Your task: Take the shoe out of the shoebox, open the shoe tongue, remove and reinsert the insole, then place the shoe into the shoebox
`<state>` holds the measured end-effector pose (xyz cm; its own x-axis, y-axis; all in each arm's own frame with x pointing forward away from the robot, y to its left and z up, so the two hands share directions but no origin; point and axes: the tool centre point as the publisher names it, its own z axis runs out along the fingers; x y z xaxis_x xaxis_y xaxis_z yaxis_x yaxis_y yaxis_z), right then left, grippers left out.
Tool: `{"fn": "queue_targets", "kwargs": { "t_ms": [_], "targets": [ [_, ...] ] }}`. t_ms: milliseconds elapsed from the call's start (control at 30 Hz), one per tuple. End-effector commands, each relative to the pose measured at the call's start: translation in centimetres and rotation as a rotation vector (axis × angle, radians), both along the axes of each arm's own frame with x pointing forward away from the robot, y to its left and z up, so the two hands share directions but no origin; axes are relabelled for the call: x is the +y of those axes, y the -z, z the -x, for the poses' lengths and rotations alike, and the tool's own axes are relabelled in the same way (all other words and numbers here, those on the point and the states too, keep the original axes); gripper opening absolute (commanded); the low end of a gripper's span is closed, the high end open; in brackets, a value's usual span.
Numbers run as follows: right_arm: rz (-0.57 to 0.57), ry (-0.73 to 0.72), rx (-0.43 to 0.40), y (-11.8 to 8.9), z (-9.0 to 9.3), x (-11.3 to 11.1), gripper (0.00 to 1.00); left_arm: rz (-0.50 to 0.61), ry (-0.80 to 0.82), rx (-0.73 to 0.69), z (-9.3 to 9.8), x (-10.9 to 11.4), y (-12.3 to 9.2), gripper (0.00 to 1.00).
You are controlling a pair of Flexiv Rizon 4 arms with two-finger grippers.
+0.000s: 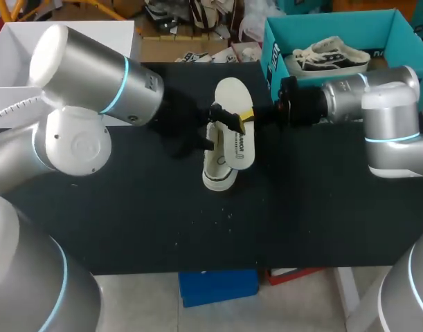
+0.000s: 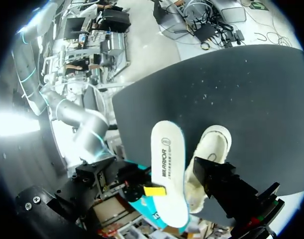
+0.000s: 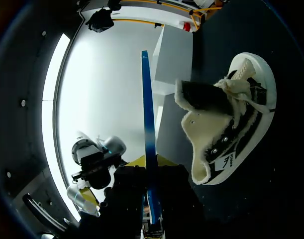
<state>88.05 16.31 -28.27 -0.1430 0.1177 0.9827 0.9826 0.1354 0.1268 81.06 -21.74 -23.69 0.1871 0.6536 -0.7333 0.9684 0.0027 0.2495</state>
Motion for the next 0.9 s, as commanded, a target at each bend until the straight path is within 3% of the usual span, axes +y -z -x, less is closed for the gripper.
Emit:
{"fn": "queue_targets", "kwargs": {
  "t_ms": [33,200,600,900],
  "targets": [
    [0.003,-0.001,0.001,0.0,-0.1,0.1,0.0,0.493,0.148,-0.005,-1.2,-0.3,0.4,1.0],
    [0.003,-0.001,0.001,0.0,-0.1,0.1,0.0,0.622,0.23,0.002,-2.0,0.4,0.1,1.0],
    [0.003,-0.001,0.001,0.0,-0.1,0.1,0.0,0.624,0.232,0.027,-2.1,0.5,0.0,1.0],
    [0.003,-0.001,0.001,0.0,-0.1,0.1,0.0,0.679,0.013,0.014,-2.9,0.6,3.5,1.0]
  ]
}}
